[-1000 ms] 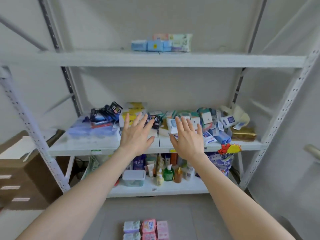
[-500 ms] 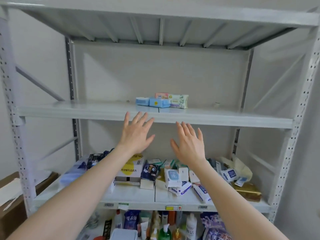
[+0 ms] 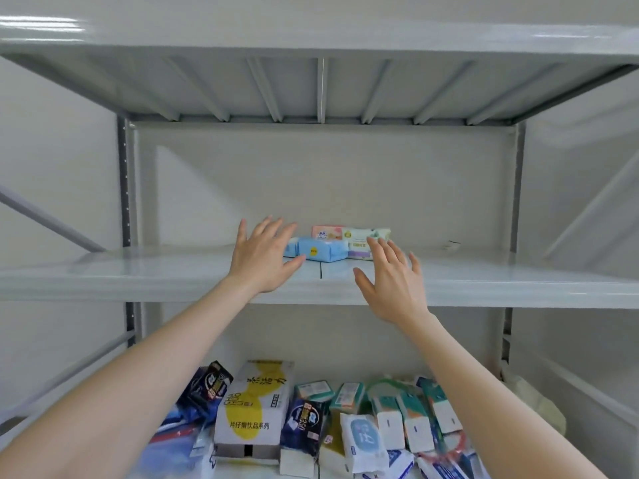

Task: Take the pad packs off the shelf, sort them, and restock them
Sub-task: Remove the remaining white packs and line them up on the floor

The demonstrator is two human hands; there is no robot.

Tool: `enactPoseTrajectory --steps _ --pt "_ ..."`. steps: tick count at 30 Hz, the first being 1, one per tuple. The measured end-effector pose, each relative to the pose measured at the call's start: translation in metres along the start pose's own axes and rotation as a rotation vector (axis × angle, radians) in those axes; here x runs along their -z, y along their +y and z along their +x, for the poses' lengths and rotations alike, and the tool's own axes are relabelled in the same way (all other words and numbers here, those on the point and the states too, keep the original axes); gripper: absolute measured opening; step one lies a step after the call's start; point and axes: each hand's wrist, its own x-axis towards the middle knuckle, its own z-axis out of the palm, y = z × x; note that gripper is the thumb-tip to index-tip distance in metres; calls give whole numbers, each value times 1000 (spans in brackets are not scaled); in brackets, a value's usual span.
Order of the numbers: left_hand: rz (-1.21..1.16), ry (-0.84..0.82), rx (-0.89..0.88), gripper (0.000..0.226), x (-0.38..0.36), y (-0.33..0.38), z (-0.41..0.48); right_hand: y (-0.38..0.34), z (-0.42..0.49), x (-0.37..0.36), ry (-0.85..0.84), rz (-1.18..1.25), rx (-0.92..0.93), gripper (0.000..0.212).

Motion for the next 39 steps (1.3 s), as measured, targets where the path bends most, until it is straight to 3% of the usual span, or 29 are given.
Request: enactPoseTrajectory --steps 15,25,32,39 --pt "-180 -126 5 73 -132 -28 179 87 159 -92 -6 19 -36 69" --pt "-184 -436 -32 82 -208 -21 292 150 245 -146 -274 27 51 79" --pt "-374 -753 47 98 -248 -30 313 162 258 -172 -502 275 29 85" --pt "-485 -814 76 109 -260 -25 325 164 263 -168 -596 289 -15 88"
